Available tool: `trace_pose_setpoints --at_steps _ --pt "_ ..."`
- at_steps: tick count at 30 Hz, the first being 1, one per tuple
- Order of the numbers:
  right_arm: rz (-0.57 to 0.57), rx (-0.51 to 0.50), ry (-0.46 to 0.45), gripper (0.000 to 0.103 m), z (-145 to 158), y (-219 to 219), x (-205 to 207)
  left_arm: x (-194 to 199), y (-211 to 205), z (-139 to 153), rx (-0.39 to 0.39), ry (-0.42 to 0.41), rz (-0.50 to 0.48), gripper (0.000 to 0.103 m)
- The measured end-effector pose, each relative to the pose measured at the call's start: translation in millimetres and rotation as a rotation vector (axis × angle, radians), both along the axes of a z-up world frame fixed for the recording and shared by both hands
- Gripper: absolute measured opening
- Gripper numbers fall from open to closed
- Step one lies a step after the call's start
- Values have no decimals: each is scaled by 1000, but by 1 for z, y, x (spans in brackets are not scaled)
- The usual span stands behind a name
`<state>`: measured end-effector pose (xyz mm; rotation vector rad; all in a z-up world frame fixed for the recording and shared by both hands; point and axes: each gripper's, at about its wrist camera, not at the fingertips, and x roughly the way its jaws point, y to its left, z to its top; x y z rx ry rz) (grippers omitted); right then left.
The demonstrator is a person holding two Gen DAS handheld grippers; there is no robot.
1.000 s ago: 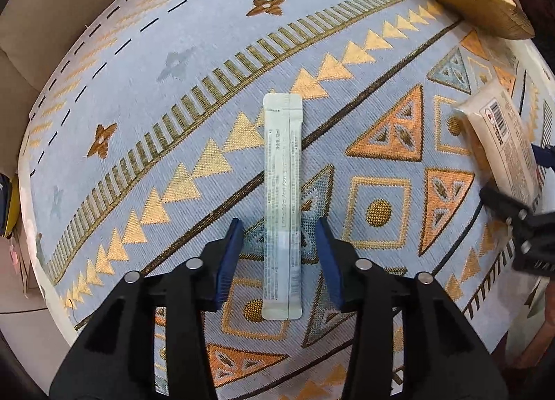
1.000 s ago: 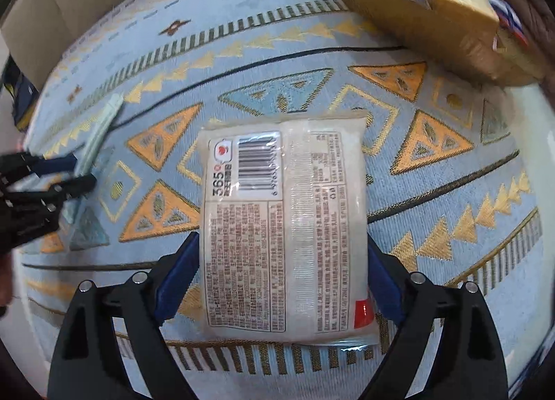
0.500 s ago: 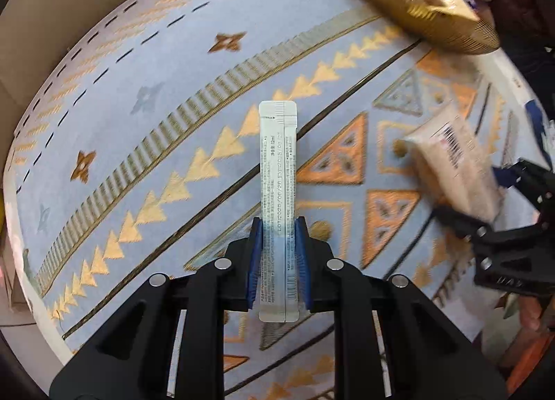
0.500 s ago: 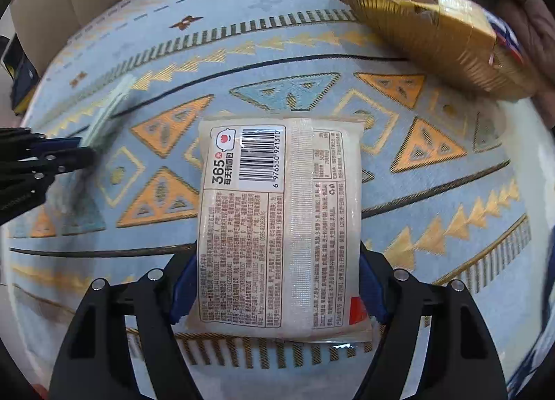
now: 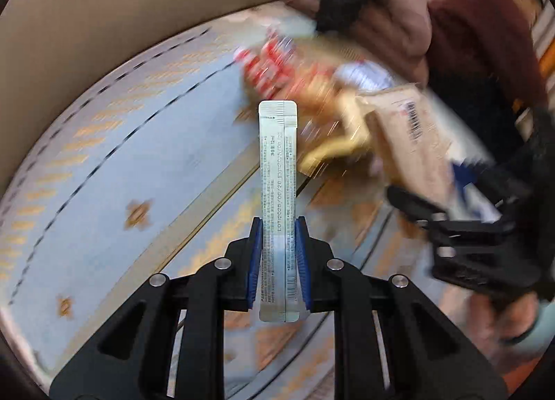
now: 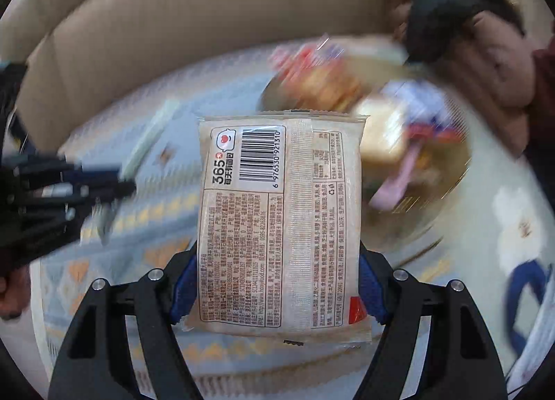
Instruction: Organize snacks
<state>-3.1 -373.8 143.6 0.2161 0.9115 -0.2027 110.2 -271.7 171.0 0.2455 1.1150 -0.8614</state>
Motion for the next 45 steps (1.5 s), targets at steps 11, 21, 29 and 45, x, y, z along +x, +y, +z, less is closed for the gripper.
trace_pose_setpoints --at_steps 11,21,29,45 --pt "-263 105 -39 75 44 -112 70 55 -91 33 -178 -15 25 53" --pt "-230 80 -39 84 33 -95 58 62 -5 21 -75 25 114 60" --pt "21 -13 -92 86 70 -6 43 10 122 68 3 -112 288 60" --pt "265 -95 45 95 116 132 -4 -119 199 89 84 -183 587 70"
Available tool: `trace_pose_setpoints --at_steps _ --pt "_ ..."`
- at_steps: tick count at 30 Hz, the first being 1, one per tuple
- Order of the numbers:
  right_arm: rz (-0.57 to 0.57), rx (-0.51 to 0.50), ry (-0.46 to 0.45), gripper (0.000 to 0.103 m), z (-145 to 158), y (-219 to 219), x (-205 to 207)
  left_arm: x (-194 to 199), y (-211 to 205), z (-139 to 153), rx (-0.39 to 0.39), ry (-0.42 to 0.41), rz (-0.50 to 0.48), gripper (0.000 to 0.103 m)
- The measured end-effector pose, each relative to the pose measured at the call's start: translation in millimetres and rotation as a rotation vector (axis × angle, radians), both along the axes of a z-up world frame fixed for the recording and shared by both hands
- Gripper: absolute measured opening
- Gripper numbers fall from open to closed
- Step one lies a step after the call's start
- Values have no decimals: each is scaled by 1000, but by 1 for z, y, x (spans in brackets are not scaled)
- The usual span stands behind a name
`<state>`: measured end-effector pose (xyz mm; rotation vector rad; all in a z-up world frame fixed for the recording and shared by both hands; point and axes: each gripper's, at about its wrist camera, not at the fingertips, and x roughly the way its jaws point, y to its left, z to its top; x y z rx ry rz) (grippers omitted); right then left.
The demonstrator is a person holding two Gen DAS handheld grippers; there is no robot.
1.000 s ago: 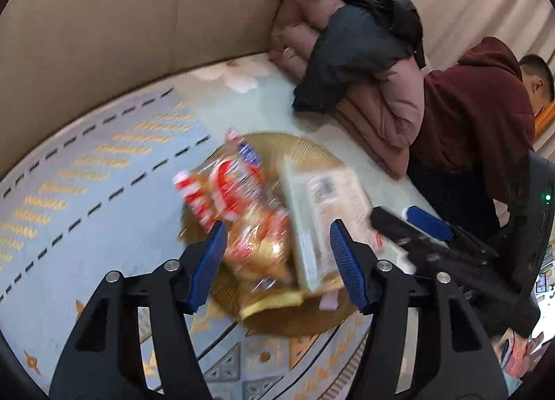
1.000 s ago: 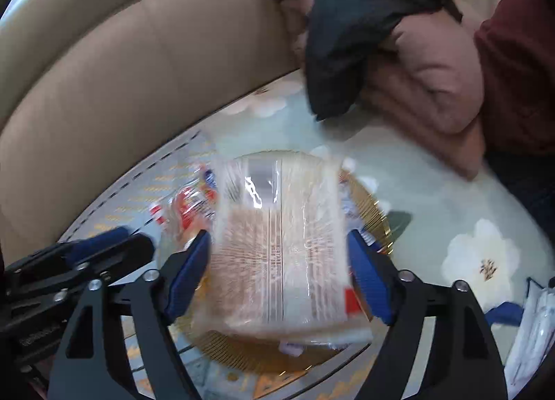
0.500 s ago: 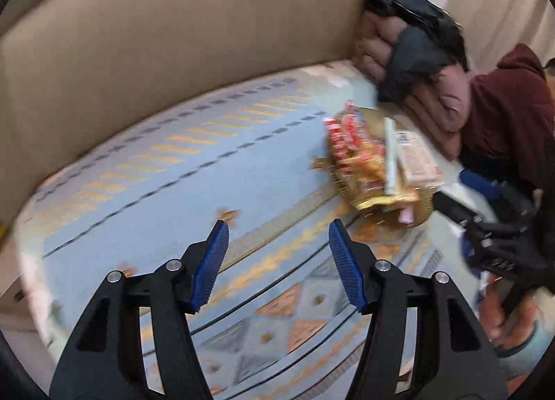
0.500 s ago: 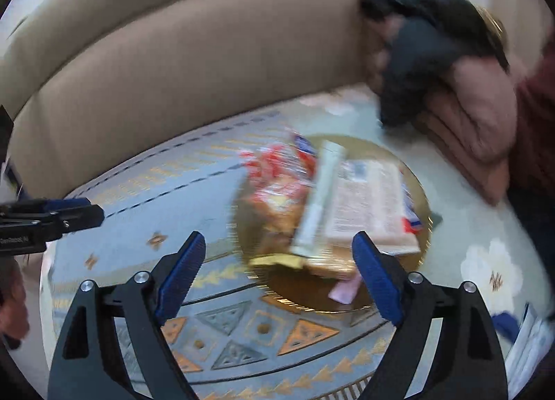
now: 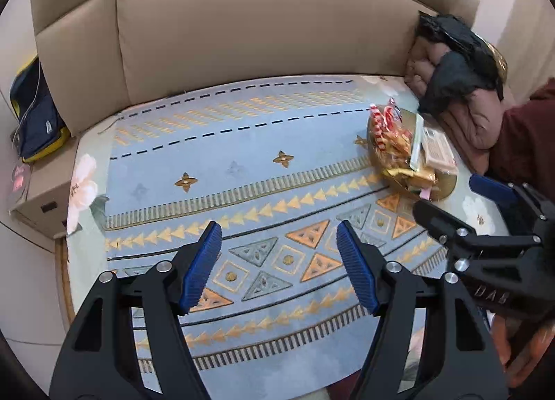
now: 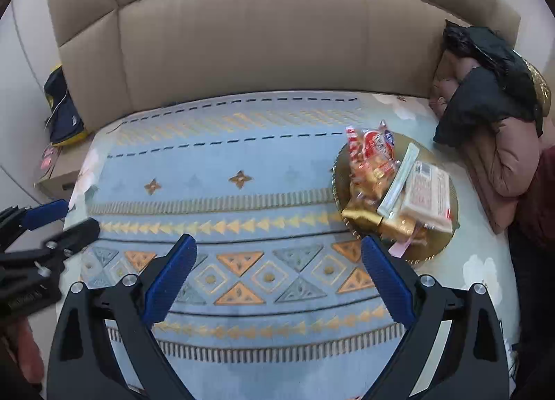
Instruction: Organize snacks
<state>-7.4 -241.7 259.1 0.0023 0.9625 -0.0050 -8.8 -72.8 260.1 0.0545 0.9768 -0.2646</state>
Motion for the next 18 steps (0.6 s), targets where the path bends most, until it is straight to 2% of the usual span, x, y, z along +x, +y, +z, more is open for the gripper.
trace_pose_setpoints --at_steps 2,5,10,14,18 --pt "5 -50 -16 94 3 12 -17 -11 6 2 32 -32 25 82" --pt "4 -55 -35 95 7 16 -34 -21 19 2 19 -42 59 86" --pt "-13 -73 -40 96 9 18 -40 -25 31 -1 96 -101 112 95" --pt "-5 -74 -25 96 2 20 -32 -17 38 -11 105 -110 131 98" --pt "15 -56 9 96 -16 24 -21 -6 42 -31 102 -72 157 98"
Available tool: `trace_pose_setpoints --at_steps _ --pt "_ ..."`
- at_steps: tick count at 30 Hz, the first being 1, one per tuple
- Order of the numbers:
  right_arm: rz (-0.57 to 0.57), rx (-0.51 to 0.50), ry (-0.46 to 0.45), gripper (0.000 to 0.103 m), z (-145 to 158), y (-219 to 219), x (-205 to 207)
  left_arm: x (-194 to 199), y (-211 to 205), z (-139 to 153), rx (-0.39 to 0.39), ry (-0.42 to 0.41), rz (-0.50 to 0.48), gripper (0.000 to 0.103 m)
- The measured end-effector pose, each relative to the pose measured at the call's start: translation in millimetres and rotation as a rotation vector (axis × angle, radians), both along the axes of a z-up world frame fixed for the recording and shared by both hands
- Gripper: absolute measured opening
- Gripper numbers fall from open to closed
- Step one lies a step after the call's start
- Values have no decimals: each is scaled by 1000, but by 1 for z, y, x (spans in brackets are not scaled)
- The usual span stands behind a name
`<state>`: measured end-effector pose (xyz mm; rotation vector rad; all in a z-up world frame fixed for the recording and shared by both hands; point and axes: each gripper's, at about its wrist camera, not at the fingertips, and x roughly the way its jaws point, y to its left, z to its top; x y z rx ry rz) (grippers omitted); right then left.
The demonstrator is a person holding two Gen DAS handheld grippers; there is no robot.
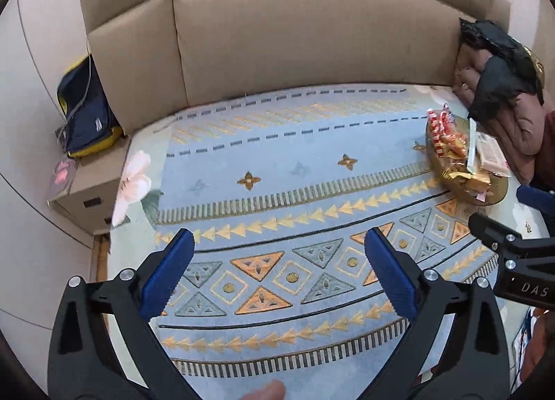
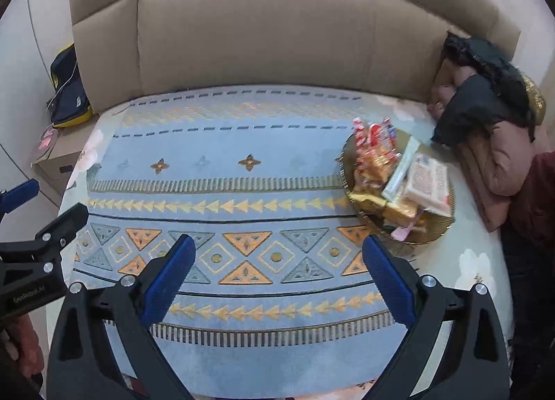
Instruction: Organize snacks
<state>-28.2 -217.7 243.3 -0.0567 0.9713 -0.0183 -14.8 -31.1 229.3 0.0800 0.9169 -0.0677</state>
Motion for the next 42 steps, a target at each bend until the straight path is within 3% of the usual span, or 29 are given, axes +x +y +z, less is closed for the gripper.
trace_pose_setpoints --at_steps 6,14,17,20,22,25,29,33,42 --pt "27 48 76 96 -31 4 22 14 8 -23 -41 35 1 98" --pt "36 34 99 96 -55 7 44 32 20 -55 -69 87 40 100" --pt "35 47 103 96 -65 5 53 36 21 -85 -58 141 37 100" --pt "35 74 100 98 -82 3 55 35 22 -126 -5 129 63 100" --pt "26 66 65 98 -105 2 55 37 22 -155 -7 182 69 100" --pt "12 9 62 98 -153 2 55 36 19 -178 20 175 67 100" --pt "10 -70 47 98 -191 8 51 41 14 -190 66 142 39 100" --pt "8 -119 18 98 -204 11 51 54 18 -211 44 208 55 100" --pt "17 -38 96 98 -229 0 60 53 20 -212 9 178 62 100"
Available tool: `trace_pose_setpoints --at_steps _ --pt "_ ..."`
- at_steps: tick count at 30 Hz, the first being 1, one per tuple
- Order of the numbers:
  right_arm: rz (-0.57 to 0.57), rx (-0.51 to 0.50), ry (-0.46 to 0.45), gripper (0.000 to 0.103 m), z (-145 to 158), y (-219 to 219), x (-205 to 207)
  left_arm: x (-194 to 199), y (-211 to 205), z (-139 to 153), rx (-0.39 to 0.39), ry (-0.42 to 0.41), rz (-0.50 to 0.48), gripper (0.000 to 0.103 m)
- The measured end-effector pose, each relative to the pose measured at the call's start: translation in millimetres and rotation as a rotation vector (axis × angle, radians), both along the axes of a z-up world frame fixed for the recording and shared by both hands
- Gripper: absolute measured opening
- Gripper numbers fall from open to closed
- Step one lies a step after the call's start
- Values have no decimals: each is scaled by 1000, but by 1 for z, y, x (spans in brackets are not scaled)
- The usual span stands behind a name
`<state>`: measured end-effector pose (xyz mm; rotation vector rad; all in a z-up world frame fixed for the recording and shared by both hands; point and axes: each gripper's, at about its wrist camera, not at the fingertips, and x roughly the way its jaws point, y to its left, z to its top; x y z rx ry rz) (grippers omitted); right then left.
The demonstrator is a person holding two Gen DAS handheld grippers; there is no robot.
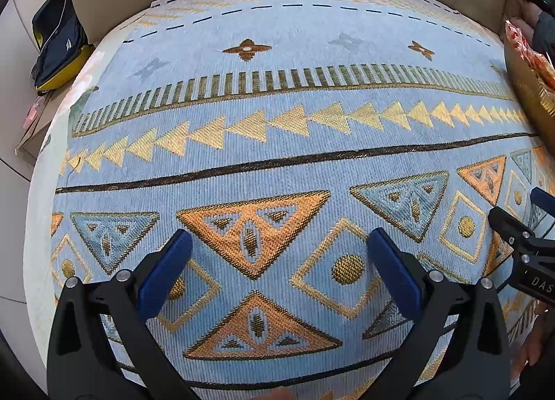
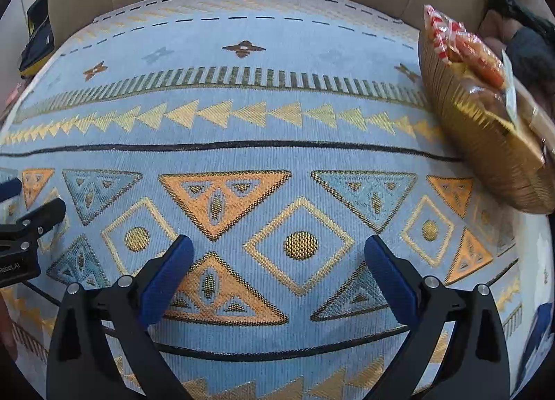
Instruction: Organize snacks
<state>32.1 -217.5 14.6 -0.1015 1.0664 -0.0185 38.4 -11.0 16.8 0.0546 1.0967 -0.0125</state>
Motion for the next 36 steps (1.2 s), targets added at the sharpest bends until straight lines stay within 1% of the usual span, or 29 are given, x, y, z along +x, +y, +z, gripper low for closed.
trace_pose_setpoints --at_steps 3,8,10,15,23,25,30,36 --pt "-21 40 13 98 -1 -6 0 -9 3 -2 -13 -76 -4 100" --pt "-12 26 6 98 -2 -4 -1 -22 1 -6 -6 -174 -7 100" --pt "-12 35 6 98 -4 -5 0 -25 1 -6 -6 -192 -6 100" --pt "-10 34 -19 98 -5 -5 -5 -24 2 -5 -7 -197 -4 100" --pt "6 37 -74 98 -7 -7 -13 -22 5 -5 -24 -179 -13 100" --pt "8 44 -92 98 -8 -9 -16 -19 5 -4 -18 -157 -19 100" --pt "13 47 -112 98 -9 -9 -19 -9 5 -2 -25 -87 2 100" --pt "11 47 -117 98 -9 -9 -22 -5 6 -2 -39 -72 14 100"
